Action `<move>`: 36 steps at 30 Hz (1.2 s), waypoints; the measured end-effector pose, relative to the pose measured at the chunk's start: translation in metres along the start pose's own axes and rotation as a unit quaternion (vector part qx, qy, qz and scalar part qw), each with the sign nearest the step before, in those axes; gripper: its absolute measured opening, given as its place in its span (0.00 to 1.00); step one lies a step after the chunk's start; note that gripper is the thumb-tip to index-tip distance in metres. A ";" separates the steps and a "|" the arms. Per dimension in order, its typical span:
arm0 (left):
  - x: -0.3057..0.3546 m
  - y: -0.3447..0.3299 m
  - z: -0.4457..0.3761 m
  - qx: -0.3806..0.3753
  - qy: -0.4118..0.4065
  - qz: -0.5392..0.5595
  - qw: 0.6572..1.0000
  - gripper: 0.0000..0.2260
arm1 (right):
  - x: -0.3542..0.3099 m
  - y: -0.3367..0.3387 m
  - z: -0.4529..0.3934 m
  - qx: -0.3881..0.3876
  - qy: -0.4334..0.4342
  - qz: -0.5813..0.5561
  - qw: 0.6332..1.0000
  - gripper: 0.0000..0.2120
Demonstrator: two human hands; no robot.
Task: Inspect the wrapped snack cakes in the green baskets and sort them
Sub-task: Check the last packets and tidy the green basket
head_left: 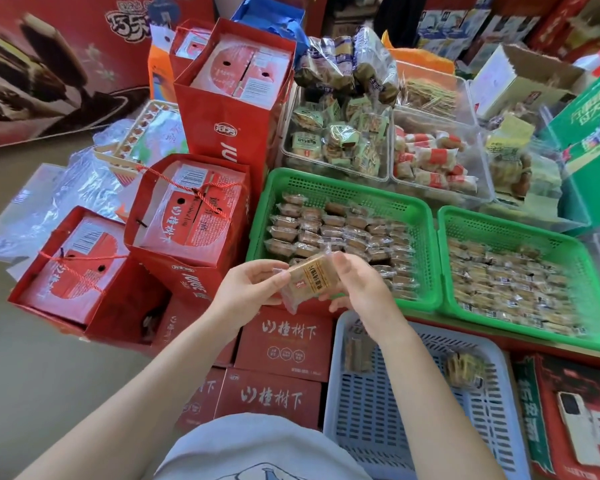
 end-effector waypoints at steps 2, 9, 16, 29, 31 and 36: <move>-0.009 0.003 -0.012 0.026 0.002 -0.019 0.999 0.11 | 0.002 0.000 -0.016 -0.003 0.016 0.053 0.998 0.09; -0.059 0.018 -0.050 0.022 -0.011 -0.469 0.883 0.31 | 0.011 0.005 -0.086 0.100 0.029 0.040 0.994 0.12; -0.067 0.010 -0.059 0.014 -0.083 -0.532 0.843 0.33 | 0.039 -0.051 -0.136 -0.005 0.138 0.338 0.931 0.15; -0.086 -0.005 -0.103 -0.078 -0.074 -0.643 0.758 0.38 | 0.058 -0.059 -0.171 0.020 0.158 0.402 0.902 0.10; -0.089 -0.006 -0.106 -0.082 -0.073 -0.648 0.753 0.39 | 0.055 -0.057 -0.177 0.042 0.154 0.410 0.898 0.08; -0.089 -0.006 -0.105 -0.089 -0.074 -0.658 0.744 0.38 | 0.056 -0.064 -0.186 0.032 0.132 0.464 0.875 0.02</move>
Point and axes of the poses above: each hand's wrist, its own z-axis away from the middle knuckle, its own y-axis out of the back of the hand, x = y × z, the point moved 6 cm from there along -z, towards the middle knuckle, and after that the axes turned 2 degrees about -z, right-handed, at the moved point
